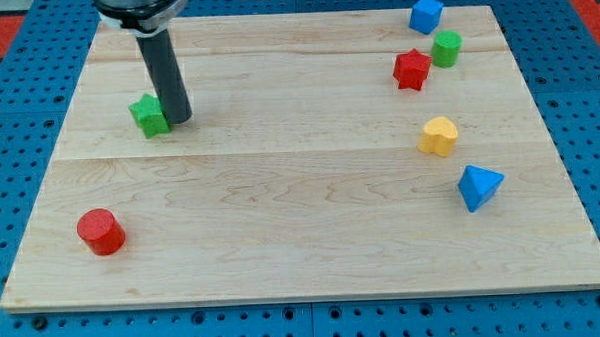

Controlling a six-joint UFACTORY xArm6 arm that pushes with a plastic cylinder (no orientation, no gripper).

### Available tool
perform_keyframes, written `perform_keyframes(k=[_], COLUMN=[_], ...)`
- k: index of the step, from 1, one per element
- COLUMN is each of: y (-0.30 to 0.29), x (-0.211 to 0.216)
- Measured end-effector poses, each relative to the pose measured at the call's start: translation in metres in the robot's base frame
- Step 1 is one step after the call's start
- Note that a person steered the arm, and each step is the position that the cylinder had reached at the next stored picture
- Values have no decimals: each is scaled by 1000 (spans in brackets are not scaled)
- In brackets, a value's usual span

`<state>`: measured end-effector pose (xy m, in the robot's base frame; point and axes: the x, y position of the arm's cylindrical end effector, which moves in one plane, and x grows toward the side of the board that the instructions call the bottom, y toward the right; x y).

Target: Slide the green circle to the center

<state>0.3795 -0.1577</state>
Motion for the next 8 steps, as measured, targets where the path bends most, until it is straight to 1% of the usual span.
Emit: perform_keyframes(k=[1,3,4,5,6,7,8], y=[-31,-18,-2,56,116,150,183], x=[-1,-1,-2,-23,-57,-81,-89])
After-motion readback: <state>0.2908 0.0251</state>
